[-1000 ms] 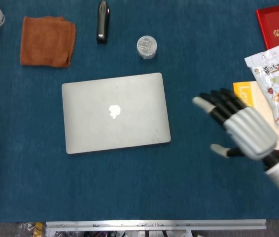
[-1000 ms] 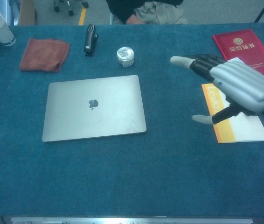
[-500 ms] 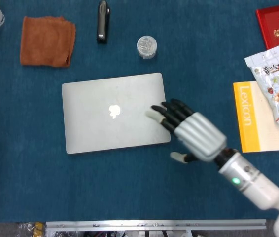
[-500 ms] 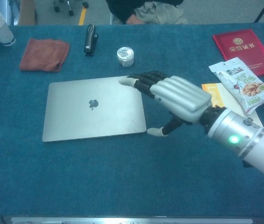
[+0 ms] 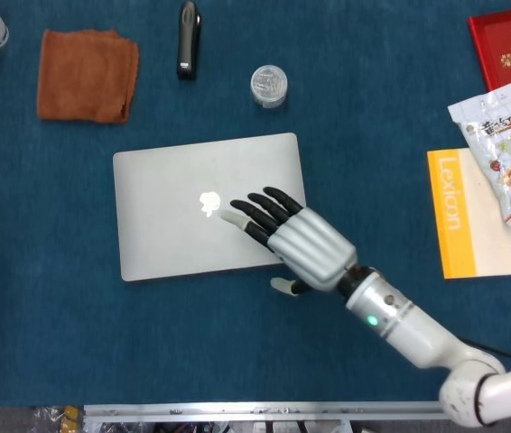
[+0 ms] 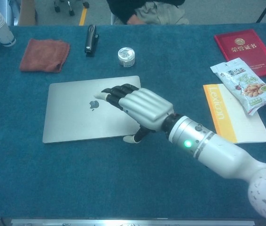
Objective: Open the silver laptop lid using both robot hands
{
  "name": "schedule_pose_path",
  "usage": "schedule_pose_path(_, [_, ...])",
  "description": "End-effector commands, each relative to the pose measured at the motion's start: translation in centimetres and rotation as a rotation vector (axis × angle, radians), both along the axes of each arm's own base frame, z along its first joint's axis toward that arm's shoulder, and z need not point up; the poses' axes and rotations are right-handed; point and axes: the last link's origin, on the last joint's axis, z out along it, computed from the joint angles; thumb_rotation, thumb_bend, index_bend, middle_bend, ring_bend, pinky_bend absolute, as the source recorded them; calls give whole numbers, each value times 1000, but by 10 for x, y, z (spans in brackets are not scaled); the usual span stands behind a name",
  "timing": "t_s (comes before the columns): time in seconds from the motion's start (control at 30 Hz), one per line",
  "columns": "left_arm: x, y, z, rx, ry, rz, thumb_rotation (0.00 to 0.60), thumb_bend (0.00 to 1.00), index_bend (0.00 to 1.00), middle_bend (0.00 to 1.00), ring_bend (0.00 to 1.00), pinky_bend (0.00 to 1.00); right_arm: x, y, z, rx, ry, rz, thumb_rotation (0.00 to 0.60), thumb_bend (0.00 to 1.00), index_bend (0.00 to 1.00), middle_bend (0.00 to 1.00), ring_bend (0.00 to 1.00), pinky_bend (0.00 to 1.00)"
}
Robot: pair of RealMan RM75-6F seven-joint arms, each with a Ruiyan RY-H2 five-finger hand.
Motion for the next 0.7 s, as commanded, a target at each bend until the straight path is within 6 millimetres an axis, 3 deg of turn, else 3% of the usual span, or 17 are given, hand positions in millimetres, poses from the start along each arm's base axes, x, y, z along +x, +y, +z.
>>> schedule_pose_path(0.03, [-1, 0, 0, 4, -1, 0, 600, 226, 0, 0, 0, 0, 6, -4, -11, -2, 6, 6, 600, 140, 0, 58, 1, 64])
schedule_pose_path(0.7, [0, 0, 0, 7, -2, -9, 600, 226, 0, 0, 0, 0, 39, -10, -62, 19, 22, 24, 600, 129, 0, 58, 1, 64])
